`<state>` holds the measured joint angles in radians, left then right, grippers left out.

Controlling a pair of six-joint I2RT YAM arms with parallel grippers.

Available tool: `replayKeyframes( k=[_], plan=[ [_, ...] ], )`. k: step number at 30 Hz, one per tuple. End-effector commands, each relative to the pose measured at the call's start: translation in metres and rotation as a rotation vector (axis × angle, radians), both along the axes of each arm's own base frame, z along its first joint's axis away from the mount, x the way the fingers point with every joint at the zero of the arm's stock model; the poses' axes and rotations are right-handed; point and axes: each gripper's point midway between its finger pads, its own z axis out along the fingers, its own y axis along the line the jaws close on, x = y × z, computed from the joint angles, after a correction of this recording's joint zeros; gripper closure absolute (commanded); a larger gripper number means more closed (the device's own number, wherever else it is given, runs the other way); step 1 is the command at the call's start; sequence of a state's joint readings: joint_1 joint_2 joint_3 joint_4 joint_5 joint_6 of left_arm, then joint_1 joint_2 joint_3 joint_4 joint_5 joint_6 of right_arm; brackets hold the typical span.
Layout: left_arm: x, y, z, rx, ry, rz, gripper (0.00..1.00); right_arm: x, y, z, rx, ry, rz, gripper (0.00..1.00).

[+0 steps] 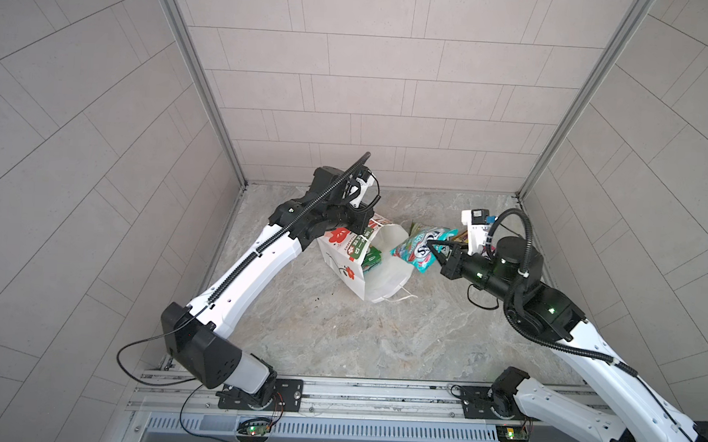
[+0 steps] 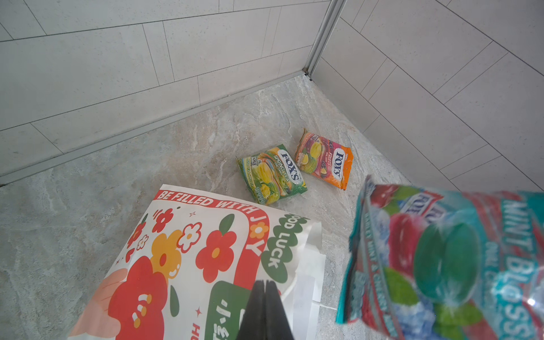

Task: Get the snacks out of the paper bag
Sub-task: 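Lift the teal packet out of the bag with the right gripper, then lower the teal packet onto the table and open the right gripper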

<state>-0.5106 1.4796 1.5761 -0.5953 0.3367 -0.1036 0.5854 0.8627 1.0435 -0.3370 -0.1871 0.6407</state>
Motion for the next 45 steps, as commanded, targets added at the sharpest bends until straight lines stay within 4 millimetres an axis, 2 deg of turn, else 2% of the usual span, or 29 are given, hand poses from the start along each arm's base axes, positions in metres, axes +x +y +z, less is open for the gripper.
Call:
replayKeyframes(
  k=[1,6,11,14,18,26,33,40,45],
  plan=[
    [0.0,0.004,-0.005,0.018,0.01,0.001,1.0,0.001,-0.04,-0.01,-0.154,0.001,-0.128,1.0],
    [-0.001,0.005,-0.004,0.02,0.008,-0.007,1.0,0.007,-0.077,-0.04,-0.263,0.09,-0.235,1.0],
    [-0.004,0.004,-0.004,0.022,0.004,-0.027,1.0,0.015,-0.086,-0.078,-0.31,0.209,-0.216,1.0],
    [-0.006,0.003,-0.004,0.025,0.005,-0.036,1.0,0.019,-0.084,-0.103,-0.316,0.282,-0.169,1.0],
    [-0.007,0.004,-0.003,0.024,0.001,-0.039,1.0,0.023,-0.069,-0.129,-0.289,0.356,-0.063,1.0],
    [-0.007,0.005,-0.002,0.013,0.007,-0.046,1.0,0.038,-0.03,-0.158,-0.163,0.369,0.115,1.0],
    [-0.006,0.006,-0.001,0.012,0.004,-0.043,1.0,0.056,-0.004,-0.181,-0.058,0.402,0.221,1.0],
    [-0.006,0.006,-0.001,0.009,0.006,-0.044,1.0,0.063,-0.007,-0.218,-0.102,0.482,0.232,1.0],
    [-0.006,0.005,-0.003,0.008,0.013,-0.047,1.0,0.058,-0.027,-0.253,-0.205,0.564,0.194,1.0]
  ],
)
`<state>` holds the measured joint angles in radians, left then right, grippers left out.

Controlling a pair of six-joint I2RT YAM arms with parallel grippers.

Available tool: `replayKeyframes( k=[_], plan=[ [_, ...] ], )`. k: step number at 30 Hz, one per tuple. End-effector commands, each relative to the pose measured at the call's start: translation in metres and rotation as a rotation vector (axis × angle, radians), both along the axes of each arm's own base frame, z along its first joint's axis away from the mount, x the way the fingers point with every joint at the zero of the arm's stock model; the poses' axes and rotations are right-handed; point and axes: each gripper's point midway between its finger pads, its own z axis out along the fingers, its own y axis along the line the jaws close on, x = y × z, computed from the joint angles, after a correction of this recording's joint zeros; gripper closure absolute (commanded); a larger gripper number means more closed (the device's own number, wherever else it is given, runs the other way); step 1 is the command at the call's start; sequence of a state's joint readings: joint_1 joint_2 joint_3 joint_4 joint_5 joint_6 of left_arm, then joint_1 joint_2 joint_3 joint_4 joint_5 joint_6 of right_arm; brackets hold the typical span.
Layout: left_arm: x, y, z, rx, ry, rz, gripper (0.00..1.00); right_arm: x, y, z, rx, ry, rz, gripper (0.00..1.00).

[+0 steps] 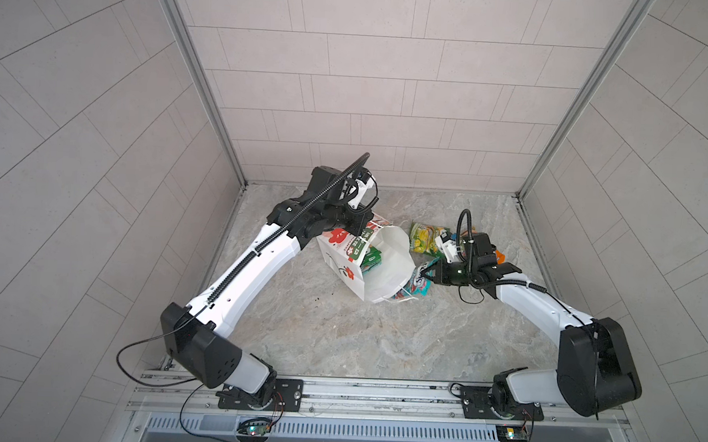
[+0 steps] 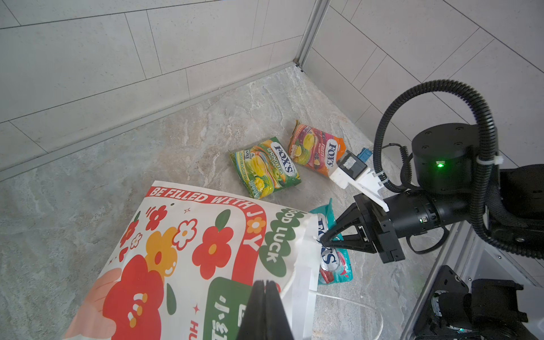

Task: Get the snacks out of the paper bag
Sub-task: 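Lower the teal packet onto the table and open the right gripper, then move the right gripper back into the bag opening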

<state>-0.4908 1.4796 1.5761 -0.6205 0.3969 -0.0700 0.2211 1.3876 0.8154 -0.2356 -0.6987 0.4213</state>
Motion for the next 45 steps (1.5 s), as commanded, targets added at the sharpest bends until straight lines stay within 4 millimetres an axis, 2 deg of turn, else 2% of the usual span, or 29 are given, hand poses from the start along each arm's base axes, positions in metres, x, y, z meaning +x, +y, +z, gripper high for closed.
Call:
replayKeyframes(
  k=[1,6,12,16,21,25,28,31,33,42,45],
  plan=[
    [-0.001,0.005,0.0,0.008,-0.006,0.002,1.0,-0.003,-0.016,-0.021,-0.104,0.018,0.009,1.0],
    [0.0,0.004,-0.001,0.007,-0.002,0.001,1.0,-0.009,-0.037,-0.039,-0.257,0.083,0.028,1.0],
    [0.0,0.002,-0.004,0.006,0.01,-0.003,1.0,-0.009,-0.059,-0.048,-0.379,0.118,-0.019,0.99],
    [0.0,0.002,-0.005,0.005,0.013,-0.003,1.0,-0.008,-0.076,-0.048,-0.474,0.125,-0.065,0.87],
    [-0.001,0.002,-0.002,0.002,0.008,-0.003,1.0,-0.008,-0.092,-0.043,-0.545,0.103,-0.129,0.62],
    [-0.002,0.002,-0.002,-0.001,0.01,-0.005,1.0,-0.007,-0.104,-0.03,-0.571,0.052,-0.202,0.49],
    [-0.001,0.001,-0.003,-0.003,0.014,-0.006,1.0,-0.007,-0.105,-0.015,-0.545,-0.001,-0.253,0.44],
    [-0.002,0.001,-0.003,-0.002,0.013,-0.007,1.0,-0.006,-0.099,0.006,-0.482,-0.072,-0.266,0.42],
    [-0.001,0.001,-0.003,-0.003,0.015,-0.007,1.0,-0.006,-0.086,0.021,-0.406,-0.13,-0.233,0.41],
    [-0.001,0.0,-0.006,-0.003,0.023,-0.009,1.0,-0.014,-0.022,0.113,0.052,-0.392,-0.146,0.4],
    [0.0,0.0,-0.007,-0.003,0.027,-0.01,1.0,-0.022,0.009,0.138,0.175,-0.43,-0.066,0.4]
  ],
)
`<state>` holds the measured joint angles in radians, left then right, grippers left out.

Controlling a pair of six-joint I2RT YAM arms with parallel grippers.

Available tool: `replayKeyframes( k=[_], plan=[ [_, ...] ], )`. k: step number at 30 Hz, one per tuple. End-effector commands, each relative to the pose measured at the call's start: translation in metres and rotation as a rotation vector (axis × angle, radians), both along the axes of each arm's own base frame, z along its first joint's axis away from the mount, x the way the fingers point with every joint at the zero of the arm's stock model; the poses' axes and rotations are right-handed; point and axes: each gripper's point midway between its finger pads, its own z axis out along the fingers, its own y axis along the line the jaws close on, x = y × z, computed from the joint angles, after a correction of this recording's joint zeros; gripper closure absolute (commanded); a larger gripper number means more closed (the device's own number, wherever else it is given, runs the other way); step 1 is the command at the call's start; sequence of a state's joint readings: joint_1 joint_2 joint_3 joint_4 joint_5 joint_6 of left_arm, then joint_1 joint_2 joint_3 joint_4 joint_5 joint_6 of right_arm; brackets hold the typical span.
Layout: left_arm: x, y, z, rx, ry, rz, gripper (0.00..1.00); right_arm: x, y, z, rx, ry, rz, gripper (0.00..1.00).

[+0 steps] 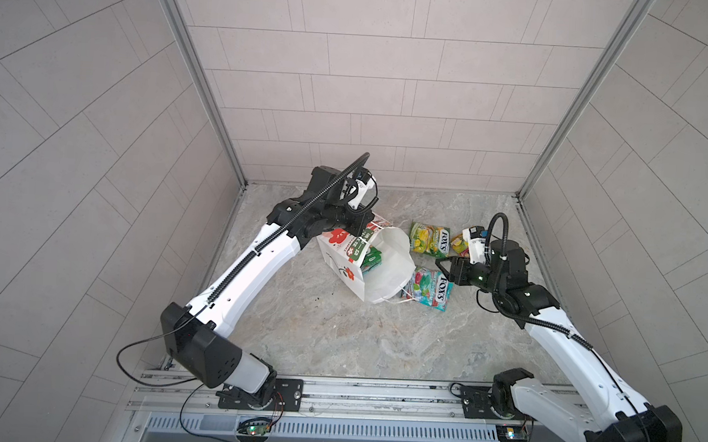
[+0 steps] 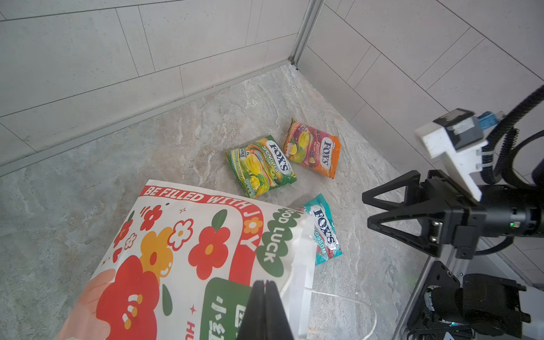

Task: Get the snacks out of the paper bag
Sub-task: 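Move the right gripper back into the bag opening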

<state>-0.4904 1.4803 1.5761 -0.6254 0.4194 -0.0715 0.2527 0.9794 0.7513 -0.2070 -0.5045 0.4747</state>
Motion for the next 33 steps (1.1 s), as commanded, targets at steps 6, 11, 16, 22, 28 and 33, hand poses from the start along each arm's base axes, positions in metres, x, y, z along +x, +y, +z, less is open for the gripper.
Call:
replayKeyframes(
  k=[6,11,16,22,28,33],
  plan=[
    [0.003,0.0,-0.008,0.0,0.027,0.002,1.0,-0.021,0.094,0.041,0.184,-0.066,0.272,0.4],
    [0.004,-0.001,-0.01,0.001,0.031,0.001,1.0,-0.031,0.143,0.025,0.196,-0.028,0.363,0.43],
    [0.004,0.0,-0.009,0.004,0.026,0.004,1.0,-0.035,0.172,-0.005,0.164,0.053,0.405,0.44],
    [0.002,0.0,-0.007,0.001,0.021,0.002,1.0,-0.015,0.181,-0.041,0.12,0.157,0.317,0.45],
    [0.001,0.0,-0.004,-0.006,0.019,0.0,1.0,0.012,0.176,-0.061,0.043,0.217,0.18,0.48],
    [0.0,0.001,-0.002,-0.008,0.014,-0.002,1.0,0.034,0.171,-0.068,0.034,0.232,0.049,0.48]
  ],
)
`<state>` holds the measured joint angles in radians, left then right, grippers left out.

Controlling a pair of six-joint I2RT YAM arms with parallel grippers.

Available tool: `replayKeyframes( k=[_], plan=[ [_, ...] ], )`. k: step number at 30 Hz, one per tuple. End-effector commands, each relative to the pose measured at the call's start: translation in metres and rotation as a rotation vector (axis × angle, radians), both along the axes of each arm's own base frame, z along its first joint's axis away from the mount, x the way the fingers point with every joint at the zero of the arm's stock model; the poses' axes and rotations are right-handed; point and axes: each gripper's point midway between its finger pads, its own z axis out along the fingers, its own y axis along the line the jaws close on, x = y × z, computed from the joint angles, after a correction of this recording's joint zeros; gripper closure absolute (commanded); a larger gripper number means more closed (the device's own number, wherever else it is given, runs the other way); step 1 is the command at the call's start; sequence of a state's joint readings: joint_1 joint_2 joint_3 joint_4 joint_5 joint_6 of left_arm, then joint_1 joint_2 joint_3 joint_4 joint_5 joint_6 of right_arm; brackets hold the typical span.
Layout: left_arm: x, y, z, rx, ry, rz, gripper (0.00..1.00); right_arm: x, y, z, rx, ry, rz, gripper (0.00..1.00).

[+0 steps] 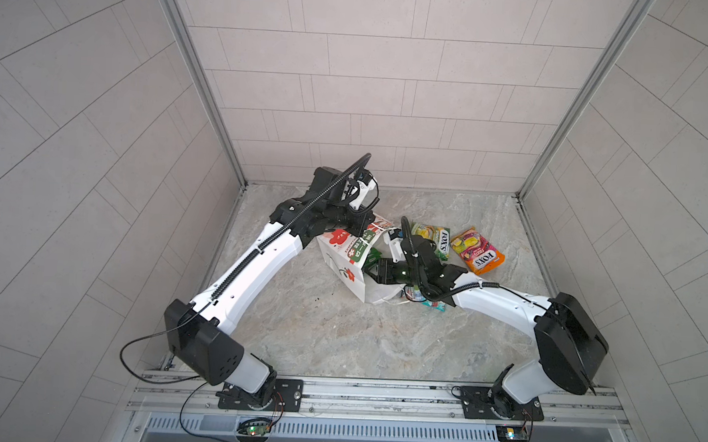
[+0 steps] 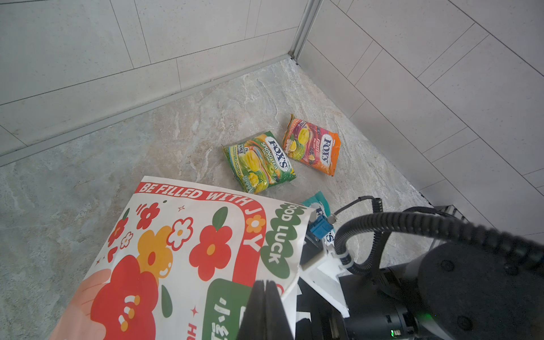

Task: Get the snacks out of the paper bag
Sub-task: 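Move the right gripper back into the bag opening, then close the right gripper on the green Spring Tea packet in the bag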

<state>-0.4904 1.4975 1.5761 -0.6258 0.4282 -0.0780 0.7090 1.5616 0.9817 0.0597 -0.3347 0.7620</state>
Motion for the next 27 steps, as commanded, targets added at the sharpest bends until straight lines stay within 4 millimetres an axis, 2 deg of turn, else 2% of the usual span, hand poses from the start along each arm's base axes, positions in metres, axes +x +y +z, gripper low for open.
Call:
replayKeyframes(
  k=[1,13,21,27],
  plan=[
    [-0.002,0.003,0.005,-0.008,-0.01,0.002,1.0,0.018,-0.008,-0.005,-0.024,0.02,-0.132,0.48],
    [-0.004,0.0,0.004,-0.021,0.005,-0.012,1.0,0.047,-0.01,-0.015,-0.016,0.054,-0.298,0.5],
    [-0.004,-0.001,0.004,-0.024,0.008,-0.015,1.0,0.059,0.0,-0.016,0.007,0.064,-0.309,0.54],
    [-0.004,-0.002,0.003,-0.028,0.013,-0.018,1.0,0.065,0.0,-0.018,0.003,0.055,-0.324,0.56]
  ],
)
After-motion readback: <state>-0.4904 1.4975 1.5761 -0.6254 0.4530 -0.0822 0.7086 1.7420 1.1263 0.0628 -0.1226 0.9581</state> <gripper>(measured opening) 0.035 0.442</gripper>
